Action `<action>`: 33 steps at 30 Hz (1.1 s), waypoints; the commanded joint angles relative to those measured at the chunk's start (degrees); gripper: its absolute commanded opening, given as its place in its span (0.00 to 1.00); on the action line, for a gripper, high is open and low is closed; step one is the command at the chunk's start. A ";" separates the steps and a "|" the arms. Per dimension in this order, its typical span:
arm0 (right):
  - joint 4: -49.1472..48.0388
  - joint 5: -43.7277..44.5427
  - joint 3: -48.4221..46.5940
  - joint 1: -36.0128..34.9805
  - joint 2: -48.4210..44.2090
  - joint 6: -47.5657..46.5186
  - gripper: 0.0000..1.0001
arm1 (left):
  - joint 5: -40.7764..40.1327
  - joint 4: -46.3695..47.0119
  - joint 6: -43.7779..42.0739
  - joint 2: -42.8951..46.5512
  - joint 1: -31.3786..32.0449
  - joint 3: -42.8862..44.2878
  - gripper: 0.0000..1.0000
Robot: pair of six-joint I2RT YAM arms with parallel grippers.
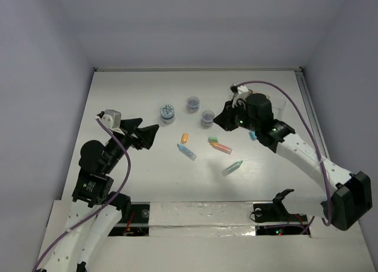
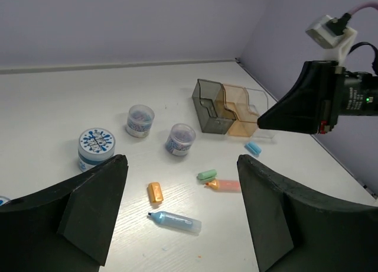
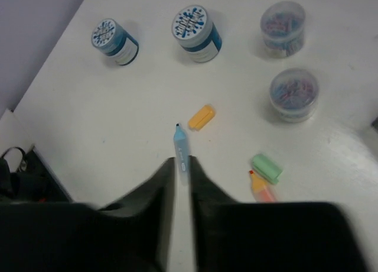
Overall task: Sort the stationery into containers
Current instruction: Pick up the stationery from the center of the board.
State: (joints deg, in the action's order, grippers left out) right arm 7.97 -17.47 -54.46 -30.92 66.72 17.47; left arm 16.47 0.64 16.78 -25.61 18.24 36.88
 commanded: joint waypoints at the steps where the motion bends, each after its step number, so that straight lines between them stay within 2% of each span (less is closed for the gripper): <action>1: 4.33 11.30 -6.09 -3.44 4.63 -2.88 0.00 | -0.21 1.11 -0.87 0.38 -0.40 2.05 0.71; 2: 5.12 12.89 -6.88 -3.45 5.95 -3.49 0.00 | -0.38 1.11 -0.69 0.29 -0.40 1.96 0.69; 5: 8.11 19.56 -10.65 -5.20 11.05 -5.42 0.03 | -1.70 1.29 -0.52 0.56 -0.40 1.79 0.52; 6: 8.73 21.41 -11.54 -5.21 12.37 -5.69 0.18 | -1.70 1.38 -0.52 0.73 -0.40 1.70 0.45; 7: 9.86 21.78 -12.51 -5.21 14.56 -6.22 0.29 | -1.62 1.64 -0.60 0.82 -0.40 1.53 0.32; 8: 10.22 22.22 -14.26 -5.21 15.62 -6.49 0.42 | -1.62 1.64 -0.60 0.91 -0.40 1.52 0.24; 9: 10.40 22.39 -14.88 -5.21 16.68 -6.75 0.68 | -1.88 1.47 -0.78 1.00 -0.40 1.61 0.17; 10: 10.58 23.01 -16.46 -5.21 18.87 -7.10 0.77 | -2.92 0.94 -0.95 1.00 -0.40 1.70 0.06; 12: 11.71 23.27 -18.47 -5.21 21.25 -7.37 0.90 | -4.51 0.24 -1.04 0.82 -0.40 1.96 0.01; 18: 14.09 26.17 -25.34 -5.21 31.71 -8.60 0.96 | -6.18 -0.73 -1.04 -0.58 -0.40 2.40 0.03; 25: 17.86 29.94 -33.34 -5.21 42.77 -9.39 0.97 | -6.10 -2.66 -0.95 -2.78 -0.40 2.84 0.08; 33: 17.26 28.64 -34.84 -3.01 46.92 -8.33 0.95 | -5.40 -2.58 -1.04 -3.22 -0.40 2.76 0.11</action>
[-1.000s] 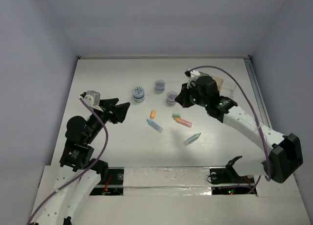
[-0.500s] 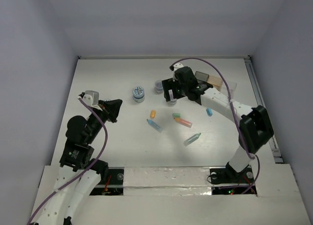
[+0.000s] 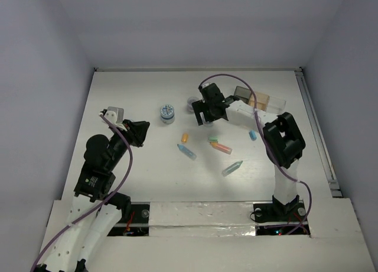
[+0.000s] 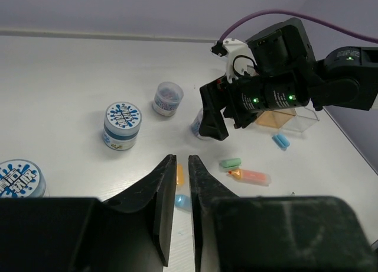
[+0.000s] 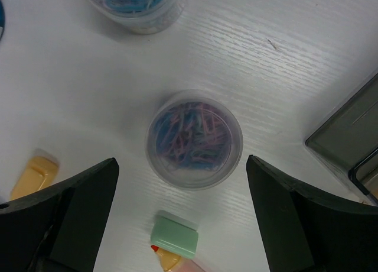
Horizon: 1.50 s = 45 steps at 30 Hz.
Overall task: Sort the stationery into containers
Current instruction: Pick up the stationery from the center of the board, then place the stationery in the storage box.
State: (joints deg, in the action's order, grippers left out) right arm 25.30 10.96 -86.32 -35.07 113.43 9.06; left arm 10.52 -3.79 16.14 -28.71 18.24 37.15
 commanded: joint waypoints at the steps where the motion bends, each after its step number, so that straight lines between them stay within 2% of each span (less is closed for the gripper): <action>1: -0.34 -0.67 -2.97 1.14 0.56 0.17 0.93 | 0.72 1.86 -0.41 -0.21 -0.40 2.49 0.13; 6: -2.18 -0.42 -2.80 1.14 1.97 0.26 0.84 | 0.99 1.77 -0.32 -1.26 -0.40 2.67 0.14; 11: -3.59 0.99 -3.67 1.14 2.33 0.17 0.82 | 1.16 1.68 -0.58 -1.88 -0.40 2.67 0.14; 14: -3.94 1.08 -4.20 1.14 2.50 0.08 0.72 | 1.34 1.68 -0.50 -2.40 -0.40 2.76 0.14; 17: -5.17 0.90 -3.68 1.14 1.63 0.08 0.43 | 1.60 1.68 -0.50 -2.75 -0.40 2.84 0.15; 19: -7.09 0.82 -2.89 1.14 0.57 0.26 0.32 | 1.87 1.68 -0.58 -3.54 -0.40 2.84 0.15; 24: -9.83 3.62 -2.09 1.76 -4.87 0.17 0.31 | 2.39 0.80 -0.76 -6.44 -0.40 3.20 0.18; 30: -10.79 1.52 -1.31 10.10 -8.66 1.13 0.27 | 5.38 1.41 -0.59 -8.55 -0.40 3.28 0.26; 31: -11.41 0.82 -0.52 11.15 -9.44 1.40 0.27 | 6.43 2.03 -0.41 -8.82 -0.40 3.20 0.30; 36: -11.15 0.73 -1.04 16.60 -9.63 1.05 0.26 | 7.40 2.12 -0.06 -12.32 -0.40 3.81 0.39; 41: -10.62 1.16 -2.53 18.90 -7.53 -0.09 0.27 | 8.64 1.86 0.47 -15.76 -0.93 5.30 0.48; 45: -10.18 1.26 -3.85 19.95 -5.50 -0.71 0.27 | 7.32 1.33 1.52 -18.91 -0.40 8.11 0.60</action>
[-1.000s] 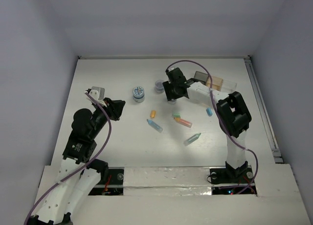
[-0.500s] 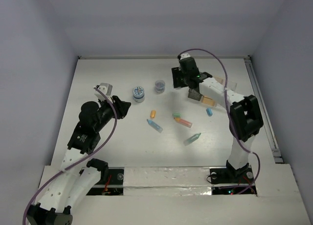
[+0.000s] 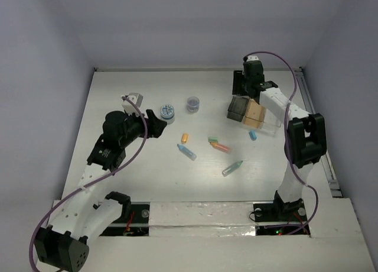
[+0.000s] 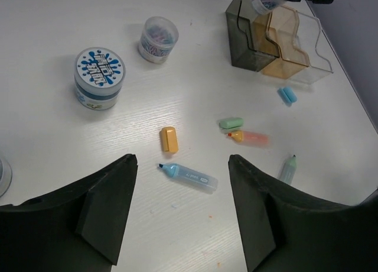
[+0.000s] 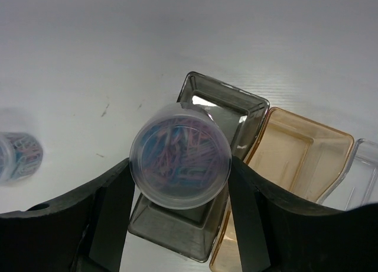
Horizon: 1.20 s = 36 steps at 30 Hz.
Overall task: Sort the stationery into containers
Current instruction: Place the stationery in the storage box, then pick up the stationery from the center of the board.
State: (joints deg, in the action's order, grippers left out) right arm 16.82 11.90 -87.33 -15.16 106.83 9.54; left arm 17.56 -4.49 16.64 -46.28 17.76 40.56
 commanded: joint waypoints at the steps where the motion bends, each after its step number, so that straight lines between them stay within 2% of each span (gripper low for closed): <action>1: -2.22 -0.12 -2.85 0.56 1.36 -1.28 0.27 | -1.37 1.51 0.93 -2.31 1.13 5.58 0.62; 9: -1.26 2.60 -3.29 1.10 3.21 -2.07 0.28 | -9.99 -2.62 -1.17 -17.24 10.00 17.26 0.67; 12: -1.26 2.86 -3.63 1.10 3.82 -1.98 0.29 | -13.86 -4.03 -2.31 -21.81 11.15 21.40 0.67; 14: -0.12 4.00 -4.51 1.62 5.05 -2.24 0.33 | -15.45 -4.73 -2.84 -24.02 11.77 24.38 0.68; 15: 0.14 4.18 -5.13 1.62 5.32 -2.16 0.38 | -16.15 -5.17 -3.37 -26.38 11.77 25.27 0.68; 16: 0.23 4.18 -5.22 1.62 5.50 -2.24 0.53 | -17.03 -5.44 -3.55 -27.53 11.77 26.14 0.68; 19: -0.03 1.29 -5.92 2.15 5.59 -2.07 0.77 | -19.93 -6.05 -4.07 -32.28 12.48 28.70 0.71; 22: 0.32 0.23 -6.45 2.15 4.97 -1.98 0.88 | -20.73 -7.36 -4.51 -37.73 13.00 31.42 0.73; 28: -1.52 -2.58 -2.76 2.15 -0.72 -0.75 0.88 | -24.15 -8.69 -6.45 -46.87 14.94 40.03 0.74; 32: -5.73 -7.50 4.96 2.15 -9.51 1.97 0.80 | -25.64 -11.32 -7.41 -55.21 16.08 49.50 0.75; 36: -9.61 -10.84 15.14 2.15 -19.09 5.31 0.82 | -27.67 -13.96 -8.82 -64.26 16.61 56.82 0.76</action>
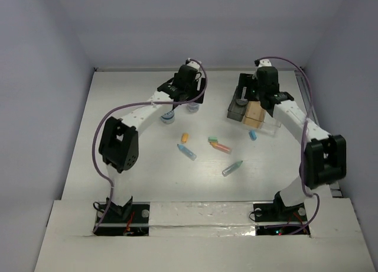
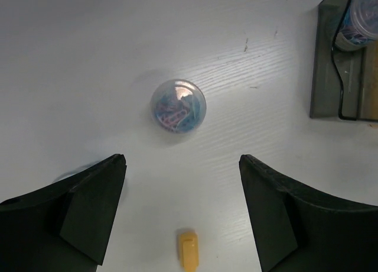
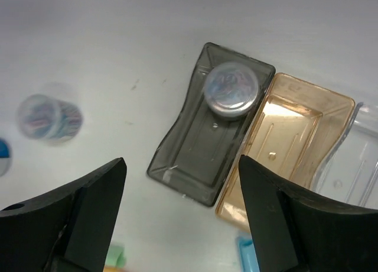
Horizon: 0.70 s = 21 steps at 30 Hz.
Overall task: Sort the stationery into containers
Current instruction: Pick up the stationery from the center of the board.
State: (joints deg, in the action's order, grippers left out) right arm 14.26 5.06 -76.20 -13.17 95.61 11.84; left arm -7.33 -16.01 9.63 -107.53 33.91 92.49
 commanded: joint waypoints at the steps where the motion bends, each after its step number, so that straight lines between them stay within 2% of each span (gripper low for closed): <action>1: -7.92 -4.44 5.26 0.16 -9.38 3.19 0.86 | -3.56 -2.97 -2.15 -4.17 0.45 5.94 0.76; 7: -9.51 -8.13 11.33 0.16 -19.14 5.13 0.94 | -5.59 -4.99 -3.12 -12.88 0.45 11.92 0.77; 16: -9.87 -10.16 13.89 0.16 -24.86 6.01 0.93 | -5.49 -5.08 -4.18 -20.97 0.45 18.25 0.75; 19: -9.60 -9.98 13.98 0.16 -25.65 5.83 0.92 | -5.50 -4.56 -4.62 -22.73 0.45 19.40 0.66; 20: -9.52 -9.98 13.98 0.16 -25.83 5.83 0.92 | -5.50 -4.30 -4.71 -22.90 0.45 19.48 0.57; 21: -9.52 -10.50 13.98 0.16 -25.83 5.92 0.92 | -5.59 -3.94 -4.79 -22.90 0.45 19.31 0.53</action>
State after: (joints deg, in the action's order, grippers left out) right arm 7.86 -4.29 -62.72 -13.17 71.48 17.41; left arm -12.12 -20.84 5.85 -131.07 34.15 109.21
